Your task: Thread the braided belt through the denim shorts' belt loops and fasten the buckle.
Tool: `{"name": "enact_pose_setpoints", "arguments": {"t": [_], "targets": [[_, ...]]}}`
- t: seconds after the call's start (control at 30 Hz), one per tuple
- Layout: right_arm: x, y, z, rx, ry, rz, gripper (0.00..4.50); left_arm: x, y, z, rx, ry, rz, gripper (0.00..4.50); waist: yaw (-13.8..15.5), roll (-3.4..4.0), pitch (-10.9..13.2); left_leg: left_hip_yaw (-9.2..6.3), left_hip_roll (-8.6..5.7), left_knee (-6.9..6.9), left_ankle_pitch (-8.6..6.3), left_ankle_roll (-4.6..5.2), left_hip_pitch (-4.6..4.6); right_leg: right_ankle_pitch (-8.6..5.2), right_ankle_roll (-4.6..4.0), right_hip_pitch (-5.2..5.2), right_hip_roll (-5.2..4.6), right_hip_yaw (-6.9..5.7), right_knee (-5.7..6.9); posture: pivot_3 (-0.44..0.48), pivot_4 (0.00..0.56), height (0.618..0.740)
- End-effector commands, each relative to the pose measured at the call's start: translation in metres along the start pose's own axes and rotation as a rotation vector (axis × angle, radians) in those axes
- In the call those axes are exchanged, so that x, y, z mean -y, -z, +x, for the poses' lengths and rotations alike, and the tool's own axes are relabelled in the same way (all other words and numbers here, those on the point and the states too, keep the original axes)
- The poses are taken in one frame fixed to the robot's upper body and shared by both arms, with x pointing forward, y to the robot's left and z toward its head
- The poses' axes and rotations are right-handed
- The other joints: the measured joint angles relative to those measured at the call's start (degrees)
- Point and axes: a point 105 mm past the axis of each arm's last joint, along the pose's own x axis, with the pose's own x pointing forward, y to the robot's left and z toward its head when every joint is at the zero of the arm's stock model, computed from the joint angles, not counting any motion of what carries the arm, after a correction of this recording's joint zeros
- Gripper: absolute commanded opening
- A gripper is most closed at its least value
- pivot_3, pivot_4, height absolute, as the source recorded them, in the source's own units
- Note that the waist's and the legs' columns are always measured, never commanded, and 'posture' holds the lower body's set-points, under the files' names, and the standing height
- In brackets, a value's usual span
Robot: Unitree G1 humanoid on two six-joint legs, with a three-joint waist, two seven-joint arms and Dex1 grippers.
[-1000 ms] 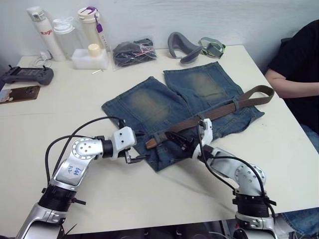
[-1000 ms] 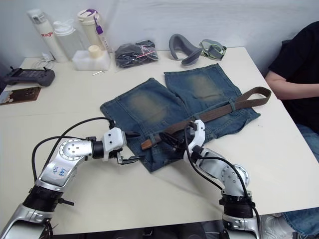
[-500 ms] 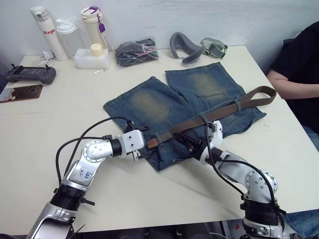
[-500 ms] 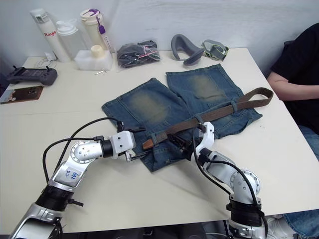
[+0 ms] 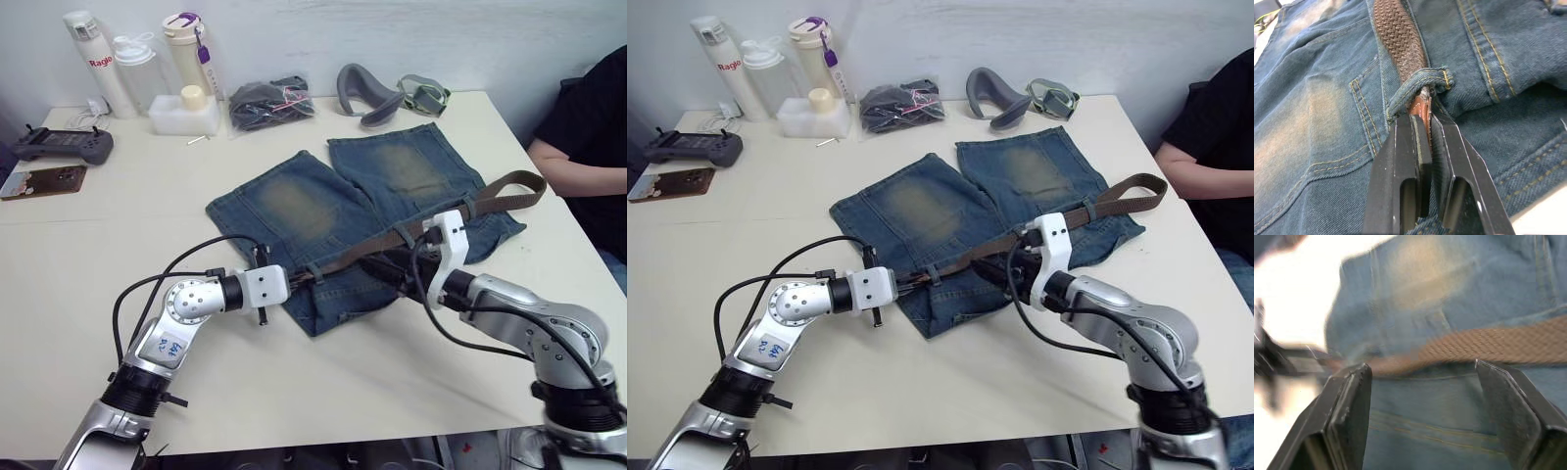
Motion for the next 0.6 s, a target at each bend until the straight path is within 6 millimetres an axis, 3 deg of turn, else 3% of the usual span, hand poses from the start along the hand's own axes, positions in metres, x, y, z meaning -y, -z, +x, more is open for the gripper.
{"name": "enact_pose_setpoints", "arguments": {"t": [0.03, 0.2, 0.23, 0.43, 0.6], "targets": [[0.014, 0.03, 0.009, -0.096, 0.047, -0.099, 2.68, -0.007, -0.006, -0.007, 0.008, -0.016, 0.045, 0.0, -0.1, 0.0, 0.0, 0.0, 0.0, 0.0, 0.0, -0.01, 0.0, 0.0, 0.0, 0.01, 0.0, 0.01, 0.01, 0.0, 0.15, 0.74], [0.027, 0.049, 0.016, -0.147, 0.092, -0.092, 0.22, -0.016, 0.003, -0.025, -0.046, -0.048, 0.06, 0.0, -0.1, -0.18, -0.1, 0.01, 0.07, 0.05, 0.01, -0.06, 0.08, 0.0, 0.0, 0.07, 0.06, 0.02, 0.07, 0.0, 0.15, 0.74], [0.029, 0.052, 0.017, -0.157, 0.101, -0.084, 0.03, -0.018, 0.008, -0.033, -0.073, -0.053, 0.061, 0.0, -0.2, -0.22, -0.1, 0.01, 0.07, 0.06, 0.0, -0.06, 0.09, 0.0, 0.0, 0.09, 0.05, 0.02, 0.07, 0.0, 0.15, 0.74], [0.033, 0.062, 0.021, -0.206, 0.095, -0.075, 0.03, -0.029, 0.052, -0.089, -0.318, -0.071, 0.014, 0.0, -1.0, -0.43, -0.3, -0.01, 0.18, 0.04, -0.06, -0.07, 0.42, 0.0, -0.01, 0.41, 0.1, -0.03, -0.01, 0.0, 0.15, 0.74], [0.03, 0.061, 0.026, -0.224, 0.047, -0.101, 0.03, -0.02, 0.087, -0.158, -0.551, -0.103, -0.1, 0.0, -1.8, -0.48, -0.3, 0.0, 0.22, -0.44, -0.11, -0.07, 1.05, -0.05, -0.13, 0.93, 0.09, 0.02, -0.27, 0.0, 0.15, 0.74]]}}
